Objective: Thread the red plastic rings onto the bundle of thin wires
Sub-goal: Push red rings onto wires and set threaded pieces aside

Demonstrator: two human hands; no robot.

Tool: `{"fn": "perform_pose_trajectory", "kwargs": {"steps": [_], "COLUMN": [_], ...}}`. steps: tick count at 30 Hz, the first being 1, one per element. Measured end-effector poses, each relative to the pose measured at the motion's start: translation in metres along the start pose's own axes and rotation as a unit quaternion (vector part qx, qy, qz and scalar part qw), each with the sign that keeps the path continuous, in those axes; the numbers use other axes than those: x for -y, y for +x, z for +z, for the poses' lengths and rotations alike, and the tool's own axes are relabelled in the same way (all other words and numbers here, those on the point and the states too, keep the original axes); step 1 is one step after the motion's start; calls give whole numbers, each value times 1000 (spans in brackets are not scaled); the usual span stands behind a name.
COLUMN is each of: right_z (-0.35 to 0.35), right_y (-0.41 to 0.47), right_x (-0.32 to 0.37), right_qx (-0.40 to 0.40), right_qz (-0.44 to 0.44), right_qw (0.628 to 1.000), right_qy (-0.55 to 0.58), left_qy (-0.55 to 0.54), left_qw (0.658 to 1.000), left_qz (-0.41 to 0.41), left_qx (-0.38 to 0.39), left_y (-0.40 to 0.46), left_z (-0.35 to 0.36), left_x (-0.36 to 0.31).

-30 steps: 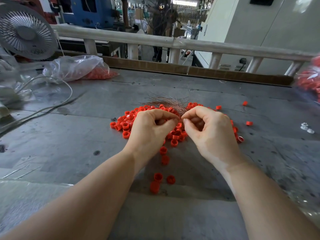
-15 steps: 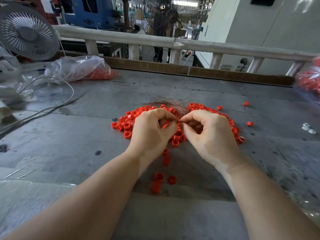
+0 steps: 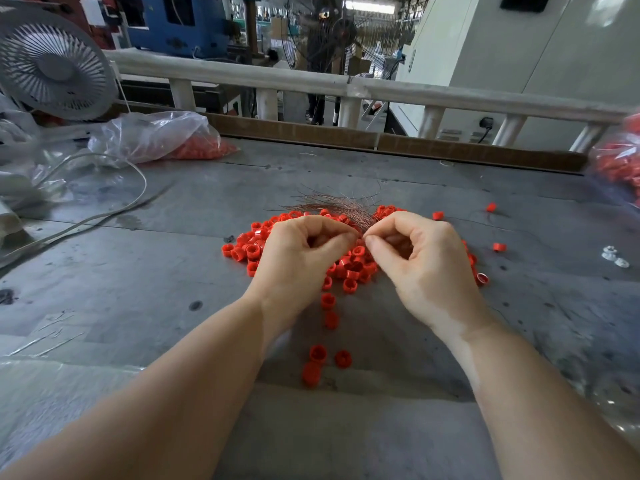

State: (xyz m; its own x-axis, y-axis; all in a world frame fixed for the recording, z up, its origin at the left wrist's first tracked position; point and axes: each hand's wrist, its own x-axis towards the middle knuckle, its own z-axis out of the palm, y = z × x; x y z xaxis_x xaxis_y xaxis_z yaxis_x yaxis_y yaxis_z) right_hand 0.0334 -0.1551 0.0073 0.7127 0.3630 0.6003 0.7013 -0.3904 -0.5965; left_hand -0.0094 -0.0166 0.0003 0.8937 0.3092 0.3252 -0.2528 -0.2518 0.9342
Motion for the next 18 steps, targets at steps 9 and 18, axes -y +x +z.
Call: {"fn": "perform_pose_trajectory", "kwargs": {"steps": [9, 18], "right_z": [1, 2], "right_y": [2, 0], "right_x": [-1, 2], "right_qx": [13, 10], "right_qz": [34, -28], "right_qw": [999, 999], "right_qy": [25, -14], "left_qy": [19, -65], "left_qw": [999, 996], "left_qz": [25, -54], "left_qx": [-19, 7], "left_y": [0, 1], "left_z": [1, 0], "left_x": [1, 2]}}
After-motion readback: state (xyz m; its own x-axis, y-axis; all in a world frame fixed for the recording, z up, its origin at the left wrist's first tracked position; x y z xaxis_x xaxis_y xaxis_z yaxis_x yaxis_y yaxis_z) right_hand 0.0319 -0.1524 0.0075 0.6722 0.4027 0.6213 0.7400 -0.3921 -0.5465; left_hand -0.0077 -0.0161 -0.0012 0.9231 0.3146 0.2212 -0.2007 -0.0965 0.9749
